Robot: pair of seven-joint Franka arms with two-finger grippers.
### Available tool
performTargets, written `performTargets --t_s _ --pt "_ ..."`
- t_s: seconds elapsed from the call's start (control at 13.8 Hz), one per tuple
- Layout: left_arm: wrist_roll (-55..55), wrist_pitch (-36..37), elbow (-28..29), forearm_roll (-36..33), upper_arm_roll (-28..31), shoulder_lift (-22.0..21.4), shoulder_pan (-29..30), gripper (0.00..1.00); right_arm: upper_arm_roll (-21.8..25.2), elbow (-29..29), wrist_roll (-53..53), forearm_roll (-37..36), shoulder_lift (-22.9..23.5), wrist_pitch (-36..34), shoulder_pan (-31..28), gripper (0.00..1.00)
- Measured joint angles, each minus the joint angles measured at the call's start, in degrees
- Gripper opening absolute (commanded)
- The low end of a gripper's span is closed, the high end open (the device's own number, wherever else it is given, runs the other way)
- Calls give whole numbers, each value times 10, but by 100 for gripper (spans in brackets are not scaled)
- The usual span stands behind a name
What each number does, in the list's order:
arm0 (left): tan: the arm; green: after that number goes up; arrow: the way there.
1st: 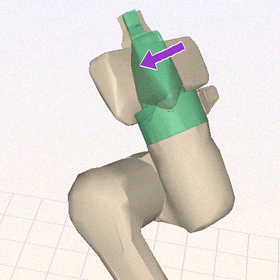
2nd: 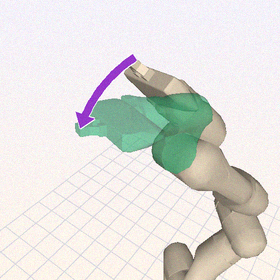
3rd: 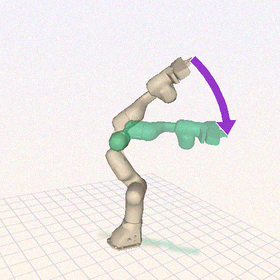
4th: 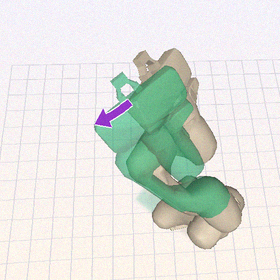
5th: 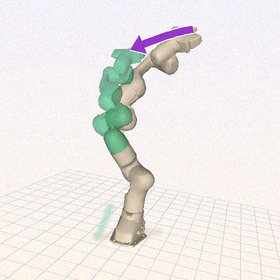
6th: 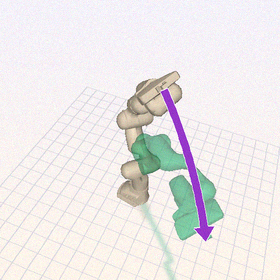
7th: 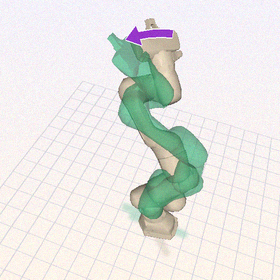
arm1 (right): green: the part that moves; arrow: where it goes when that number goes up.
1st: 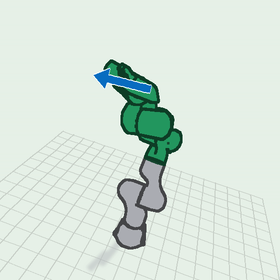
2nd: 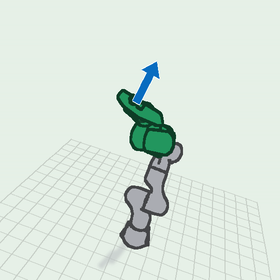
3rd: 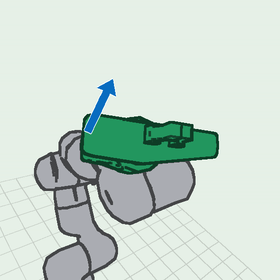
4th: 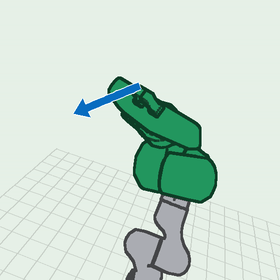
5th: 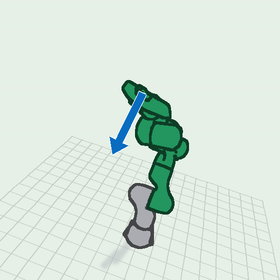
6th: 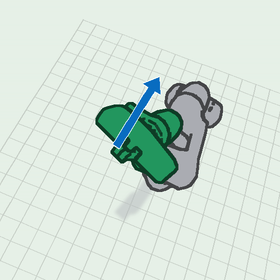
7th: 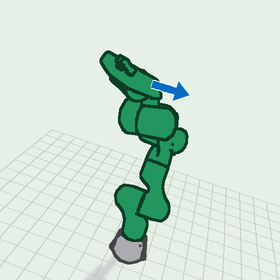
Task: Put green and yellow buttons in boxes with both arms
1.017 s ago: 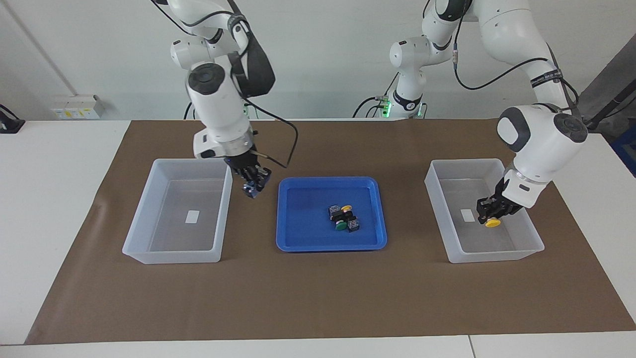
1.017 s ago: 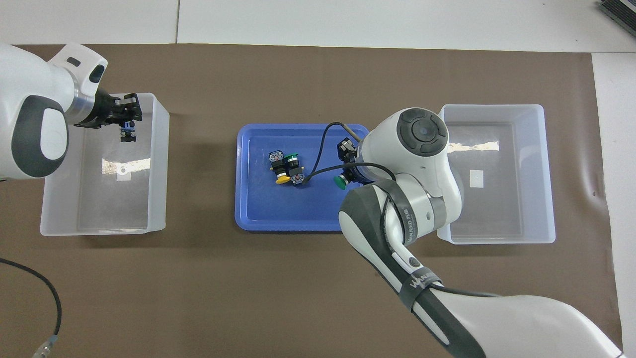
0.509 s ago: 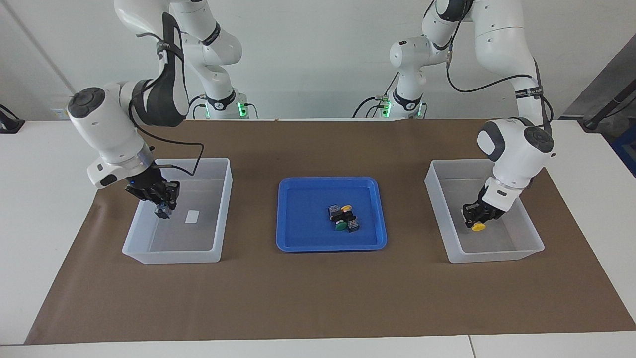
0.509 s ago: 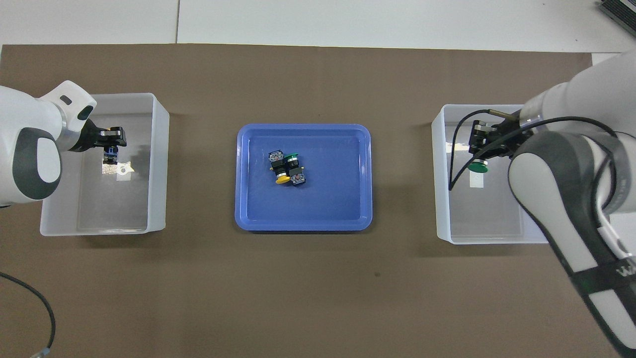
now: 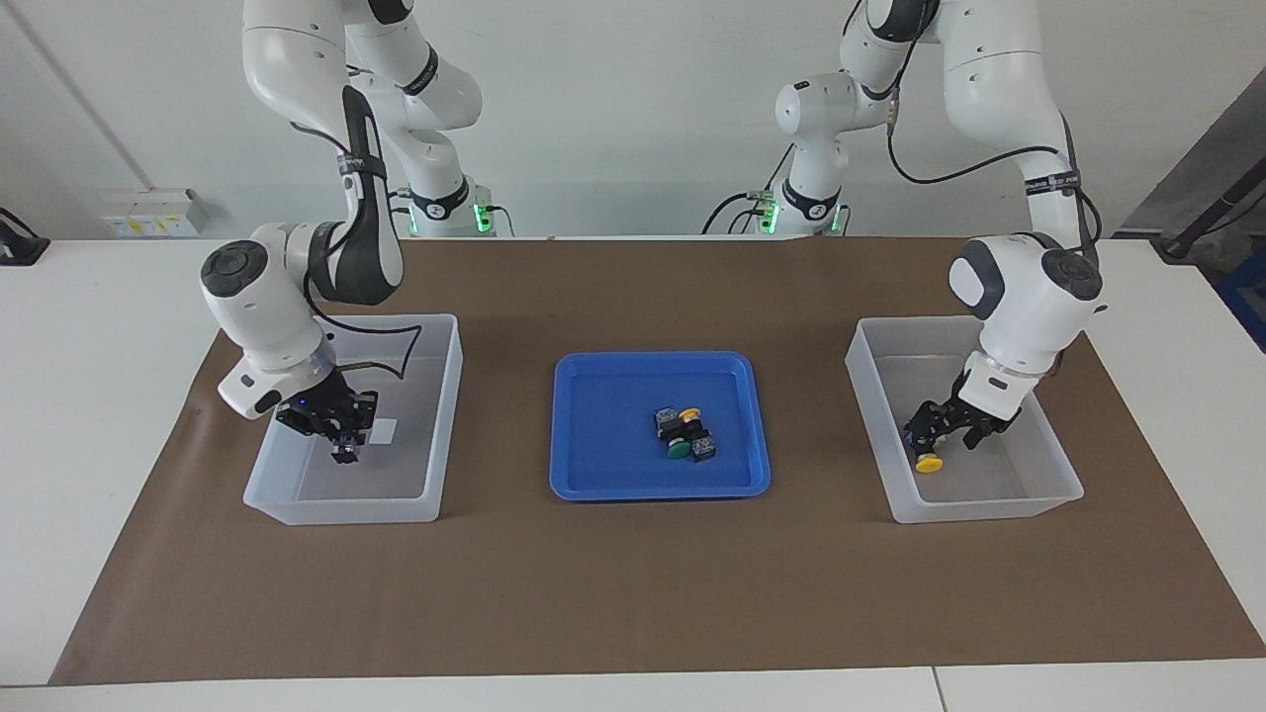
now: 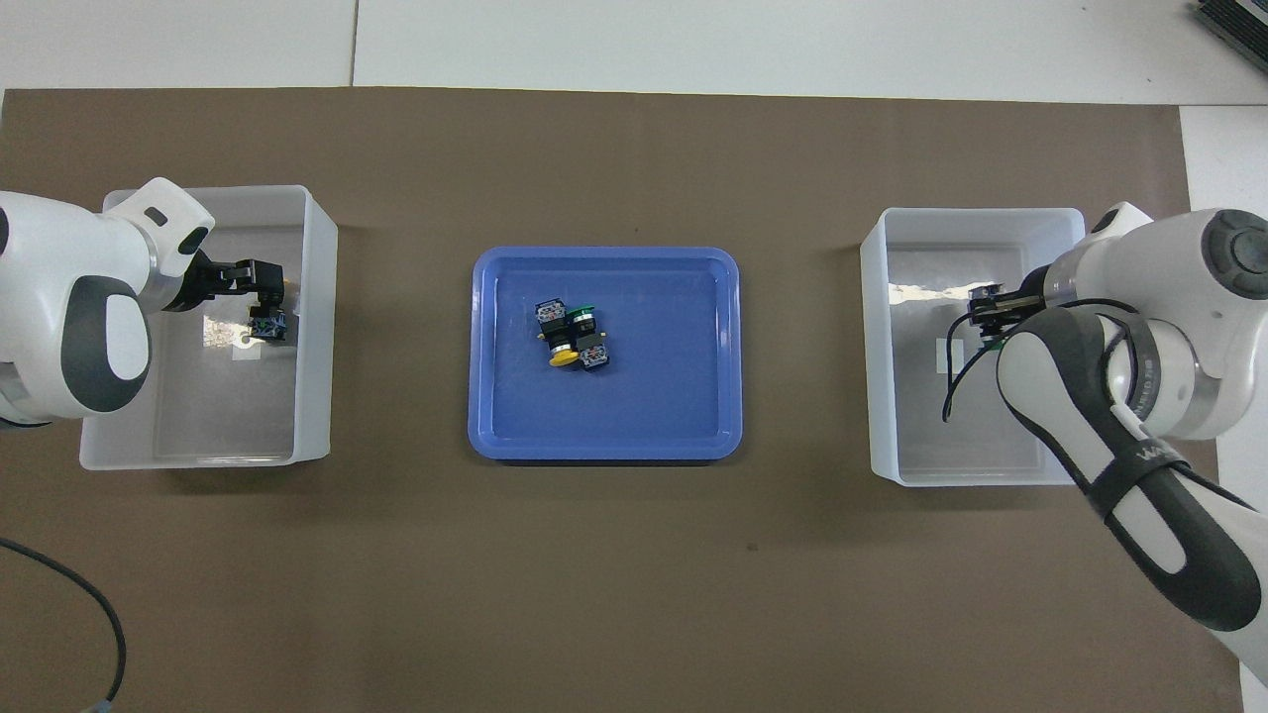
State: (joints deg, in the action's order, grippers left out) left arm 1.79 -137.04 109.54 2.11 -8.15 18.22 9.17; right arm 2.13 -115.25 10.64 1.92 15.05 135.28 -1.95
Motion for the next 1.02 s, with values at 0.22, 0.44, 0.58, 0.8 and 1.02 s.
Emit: performTargets --t_s 0.22,0.44,0.58,0.8,1.02 --pt "0 92 -73 0 -1 -1 -15 100 0 -1 0 0 0 4 0 100" --pt "-44 171 -140 1 -2 -1 -44 100 -2 13 0 0 -12 -7 2 100" --pt "-124 178 -147 1 -4 -1 -86 100 -3 37 0 0 -28 -51 3 100" --pt "-255 173 -139 1 -6 1 -159 100 -6 77 -11 0 -53 -123 3 100" --pt "-352 101 -85 1 -7 -2 -210 93 -9 98 -78 0 -78 -177 20 100"
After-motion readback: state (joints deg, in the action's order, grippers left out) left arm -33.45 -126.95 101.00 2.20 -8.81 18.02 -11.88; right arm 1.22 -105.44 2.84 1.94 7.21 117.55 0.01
